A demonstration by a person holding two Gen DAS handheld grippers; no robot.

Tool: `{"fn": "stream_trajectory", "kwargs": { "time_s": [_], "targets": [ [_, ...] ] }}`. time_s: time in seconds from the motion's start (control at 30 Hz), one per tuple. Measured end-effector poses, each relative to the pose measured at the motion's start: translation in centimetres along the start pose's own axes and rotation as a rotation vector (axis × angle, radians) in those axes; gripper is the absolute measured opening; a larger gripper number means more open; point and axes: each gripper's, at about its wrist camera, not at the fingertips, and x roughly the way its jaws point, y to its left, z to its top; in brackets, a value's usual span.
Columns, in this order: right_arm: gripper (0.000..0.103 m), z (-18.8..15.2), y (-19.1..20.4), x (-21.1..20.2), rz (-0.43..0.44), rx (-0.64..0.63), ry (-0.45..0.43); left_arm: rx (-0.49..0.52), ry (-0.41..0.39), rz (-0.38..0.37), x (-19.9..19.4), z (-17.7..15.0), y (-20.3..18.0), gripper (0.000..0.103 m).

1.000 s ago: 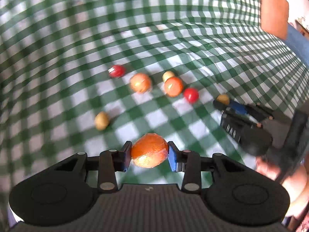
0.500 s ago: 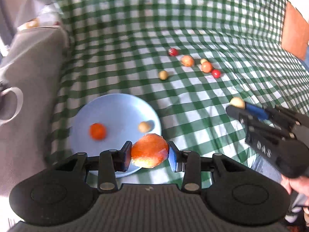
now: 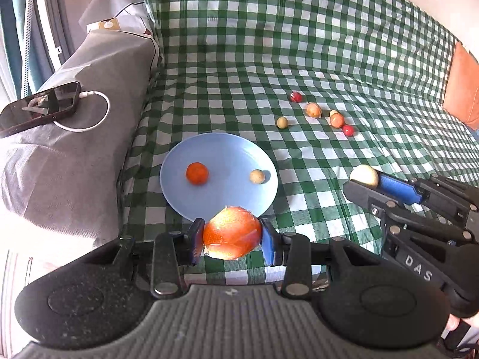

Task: Organize fruits
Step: 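Carry both fruits over the blue plate and open both tools to drop them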

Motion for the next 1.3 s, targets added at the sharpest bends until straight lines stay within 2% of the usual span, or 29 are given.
{"fn": "stream_trajectory", "kwargs": {
  "time_s": [0.37,0.67,1.07,1.3],
  "targets": [
    [0.026,-0.5,1.3,-0.5,-0.003,-0.037,0.02,-0.037,-0.037,-0.003,-0.8,0.1,1.2,0.043],
    [0.026,-0.3,1.1,1.1,0.001,-0.046,0.049,-0.049,-0.025,0.018,0.5,1.3,2.0,0.043],
    [0.026,0.9,0.4,6.8,0.011,-0.058,0.101,-0.068,-0.012,0.024,5.4,4.9,3.3,0.043],
    [0.026,1.1,0.0,11.7,0.026,-0.063,0.15,-0.06,0.045,0.037,10.4,6.3,3.6,0.043]
  ]
}}
